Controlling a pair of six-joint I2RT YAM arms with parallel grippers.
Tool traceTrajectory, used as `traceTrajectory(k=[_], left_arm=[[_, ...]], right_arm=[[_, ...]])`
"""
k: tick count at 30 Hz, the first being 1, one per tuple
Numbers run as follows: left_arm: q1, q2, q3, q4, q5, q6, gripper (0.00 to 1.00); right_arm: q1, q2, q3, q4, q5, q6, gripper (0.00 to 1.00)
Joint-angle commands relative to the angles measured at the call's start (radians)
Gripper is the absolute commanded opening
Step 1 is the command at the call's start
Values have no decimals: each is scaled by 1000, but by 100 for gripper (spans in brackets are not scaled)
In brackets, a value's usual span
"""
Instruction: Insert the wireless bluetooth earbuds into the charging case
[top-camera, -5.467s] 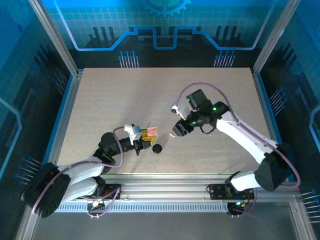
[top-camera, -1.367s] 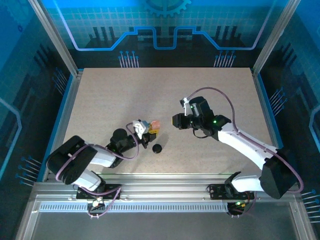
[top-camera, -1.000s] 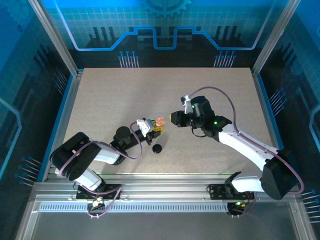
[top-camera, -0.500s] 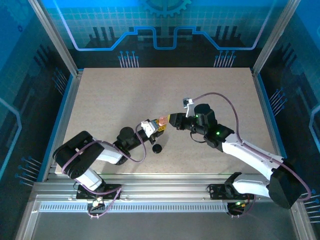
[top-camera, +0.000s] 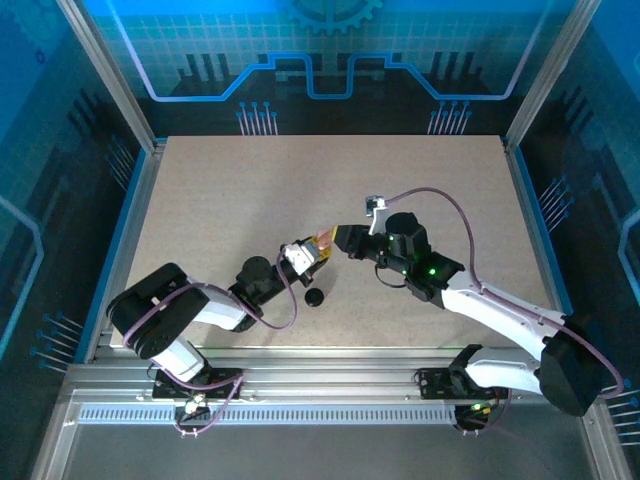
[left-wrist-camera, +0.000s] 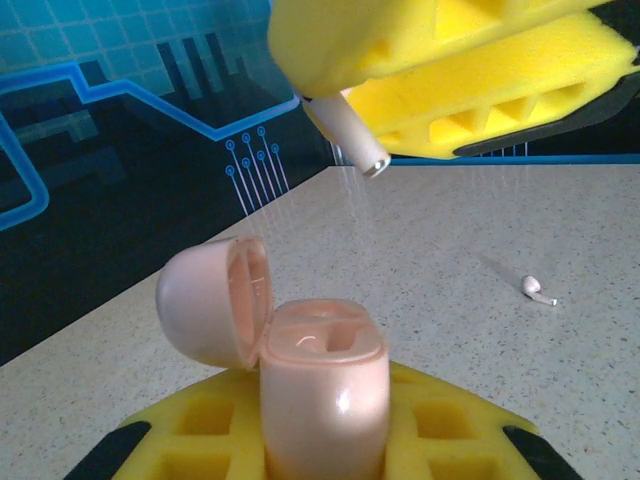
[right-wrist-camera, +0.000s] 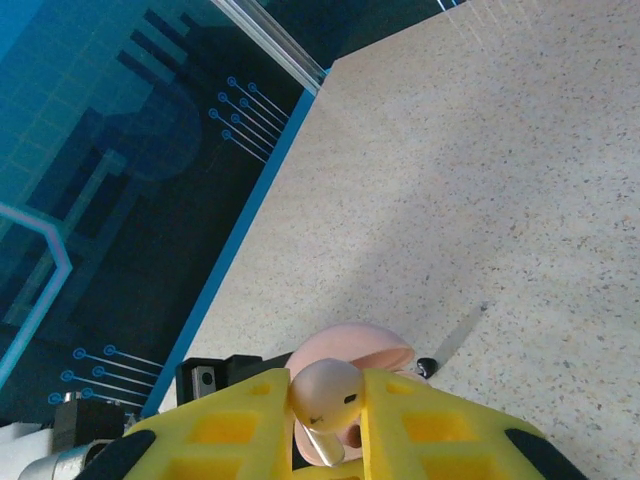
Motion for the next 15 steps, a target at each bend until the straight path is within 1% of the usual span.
traceTrajectory(k=[1, 2, 15], left_arm=[[-8, -28, 22, 42, -20, 7, 14], [-11, -30, 22, 42, -21, 7, 14], [-10, -79, 21, 42, -35, -41, 14]], right_arm=[[21, 17, -14, 45, 32, 19, 23], [24, 23, -13, 74, 33, 21, 23], [44, 90, -10, 151, 36, 47, 22]])
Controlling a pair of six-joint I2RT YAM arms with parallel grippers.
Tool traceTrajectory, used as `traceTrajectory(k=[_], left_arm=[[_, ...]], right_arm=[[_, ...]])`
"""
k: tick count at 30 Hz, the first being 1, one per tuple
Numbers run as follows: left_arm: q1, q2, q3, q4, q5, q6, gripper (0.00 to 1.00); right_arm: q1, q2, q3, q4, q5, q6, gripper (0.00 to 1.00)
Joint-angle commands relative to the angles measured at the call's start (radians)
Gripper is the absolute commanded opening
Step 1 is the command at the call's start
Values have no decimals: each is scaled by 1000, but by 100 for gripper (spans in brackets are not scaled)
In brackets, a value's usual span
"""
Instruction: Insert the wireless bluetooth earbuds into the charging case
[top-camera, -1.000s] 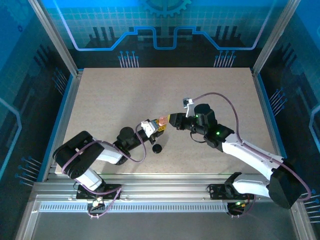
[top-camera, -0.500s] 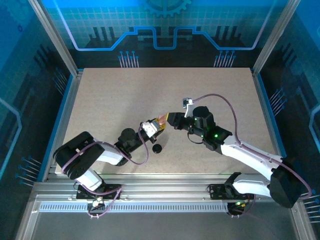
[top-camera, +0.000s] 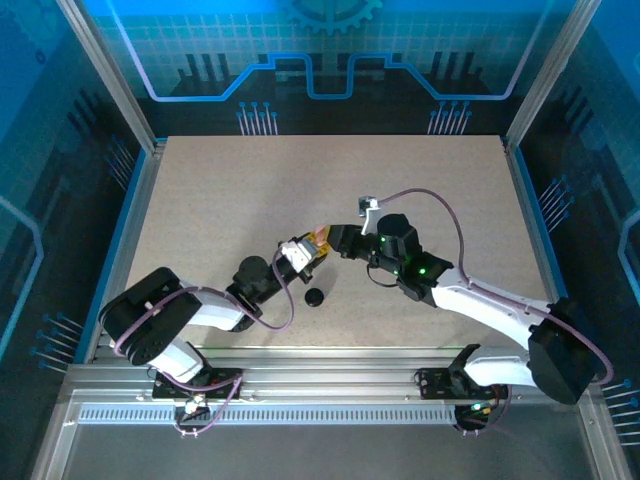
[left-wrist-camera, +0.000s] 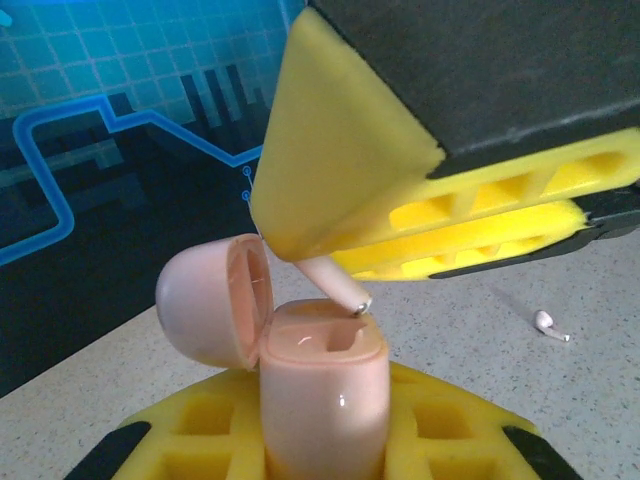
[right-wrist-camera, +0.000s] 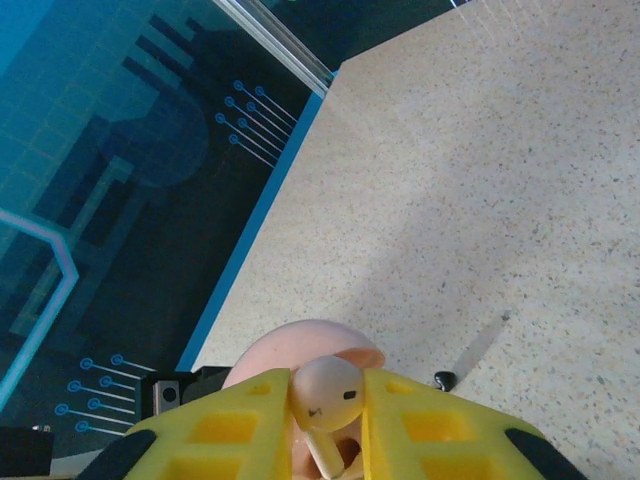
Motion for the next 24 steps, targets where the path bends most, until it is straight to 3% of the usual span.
traceTrajectory(k=[1, 24], left_arm=[[-8, -30, 17, 42, -18, -31, 14], [-9, -48, 25, 42, -81, -133, 15]], right_arm=[[20, 19, -8, 56, 15, 19, 23], [55, -7, -24, 125, 59, 9, 22]])
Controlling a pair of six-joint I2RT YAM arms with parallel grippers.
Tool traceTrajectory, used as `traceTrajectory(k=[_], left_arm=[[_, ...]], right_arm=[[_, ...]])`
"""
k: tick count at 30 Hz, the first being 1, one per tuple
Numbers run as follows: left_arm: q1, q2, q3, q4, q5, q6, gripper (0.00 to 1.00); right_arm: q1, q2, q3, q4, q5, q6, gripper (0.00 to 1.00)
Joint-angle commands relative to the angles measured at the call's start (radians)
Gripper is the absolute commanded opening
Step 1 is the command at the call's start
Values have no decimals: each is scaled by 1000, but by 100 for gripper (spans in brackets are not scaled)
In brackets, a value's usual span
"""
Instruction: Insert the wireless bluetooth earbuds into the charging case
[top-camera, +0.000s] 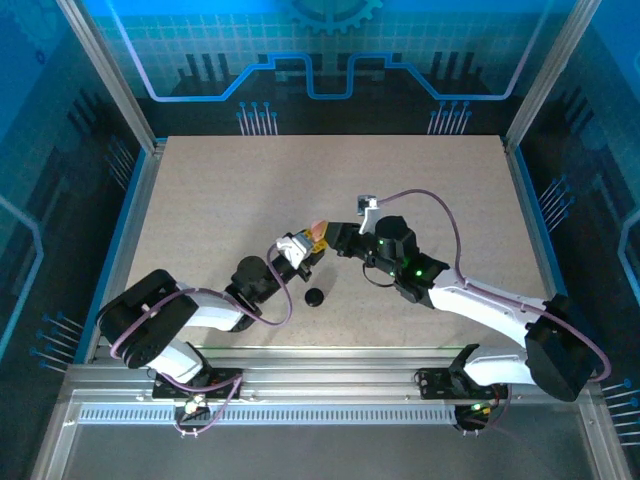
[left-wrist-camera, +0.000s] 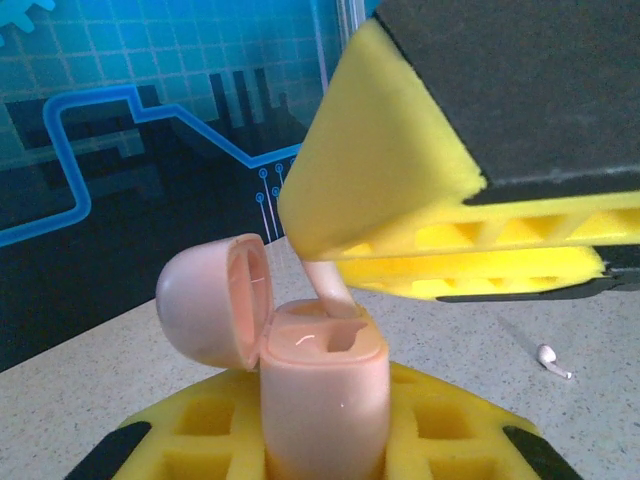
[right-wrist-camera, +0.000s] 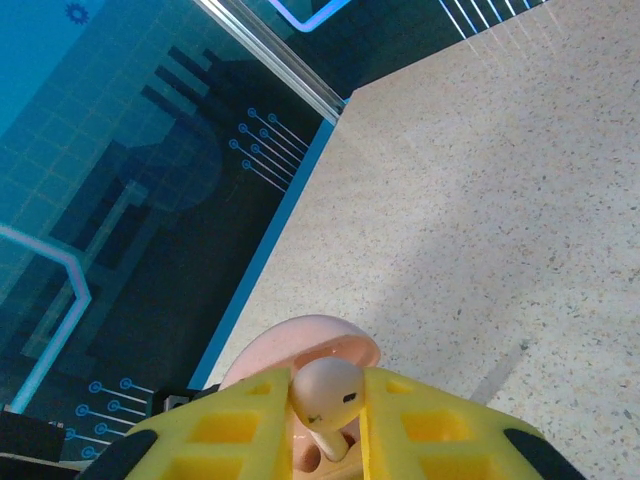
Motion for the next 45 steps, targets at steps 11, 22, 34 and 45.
traceTrajectory(k=[11, 22, 34, 45], left_arm=[[-7, -35, 31, 42, -40, -54, 15], [-8, -34, 33, 42, -39, -49, 15], [-7, -18, 32, 42, -33, -25, 15], [-7, -30, 30, 41, -30, -18, 15]], right_arm=[[37, -33, -28, 75, 17, -6, 22], [43, -47, -28, 80, 22, -13, 22], [43, -112, -19, 35, 43, -42, 23], [49, -67, -7, 48, 23, -30, 23]])
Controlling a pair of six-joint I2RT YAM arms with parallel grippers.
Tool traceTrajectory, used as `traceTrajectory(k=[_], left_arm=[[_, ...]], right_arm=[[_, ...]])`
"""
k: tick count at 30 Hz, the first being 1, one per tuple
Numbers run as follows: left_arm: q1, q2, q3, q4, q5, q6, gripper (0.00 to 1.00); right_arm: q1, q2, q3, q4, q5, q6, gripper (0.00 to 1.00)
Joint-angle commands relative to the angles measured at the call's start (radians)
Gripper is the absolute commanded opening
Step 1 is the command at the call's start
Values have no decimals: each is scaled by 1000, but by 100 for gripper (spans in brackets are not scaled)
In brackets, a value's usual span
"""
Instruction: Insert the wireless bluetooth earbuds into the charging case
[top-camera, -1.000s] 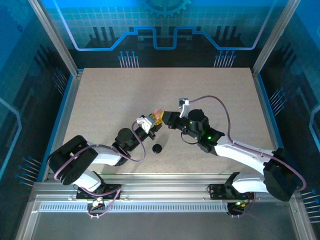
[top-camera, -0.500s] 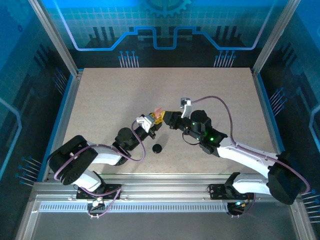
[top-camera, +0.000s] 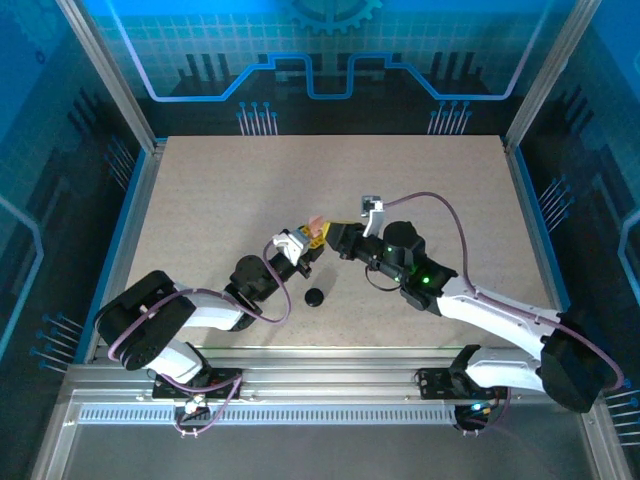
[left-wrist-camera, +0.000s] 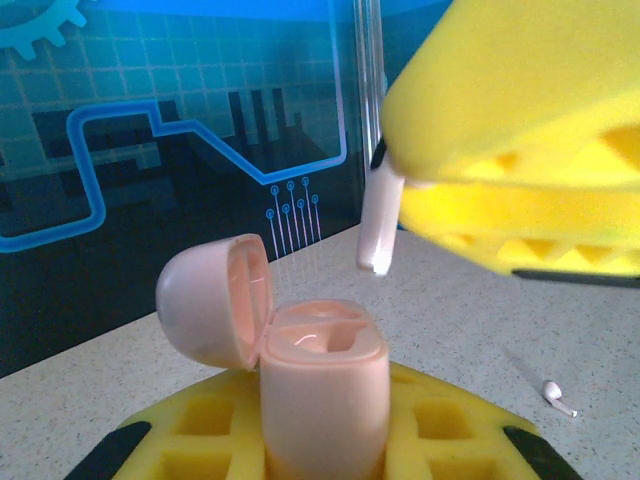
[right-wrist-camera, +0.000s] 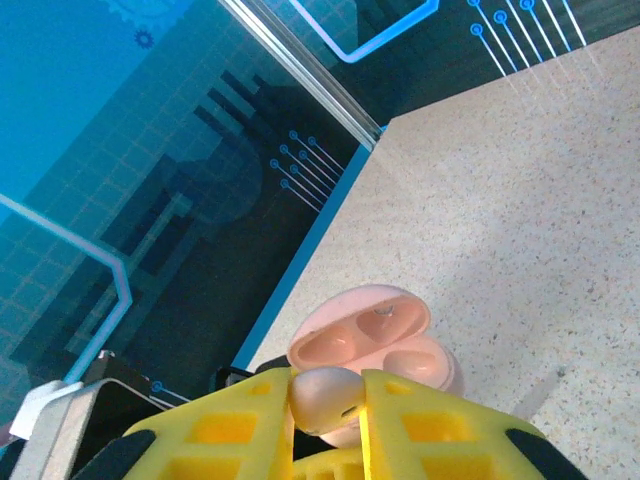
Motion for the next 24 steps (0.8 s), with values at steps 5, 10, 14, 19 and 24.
traceTrajectory(k=[5, 10, 14, 19, 24], left_arm=[[-7, -22, 19, 29, -8, 21, 15], [-7, -25, 19, 28, -2, 20, 15], [-6, -29, 19, 28, 3, 21, 15], [-6, -35, 17, 28, 15, 22, 15], [-7, -41, 17, 28, 15, 22, 15]], right_arm=[[17, 18, 17, 21, 2, -5, 23], [17, 18, 15, 7, 10, -6, 23], [17, 25, 19, -5, 15, -5, 23], [18, 27, 17, -10, 25, -2, 22], [20, 33, 15, -14, 31, -1, 22]])
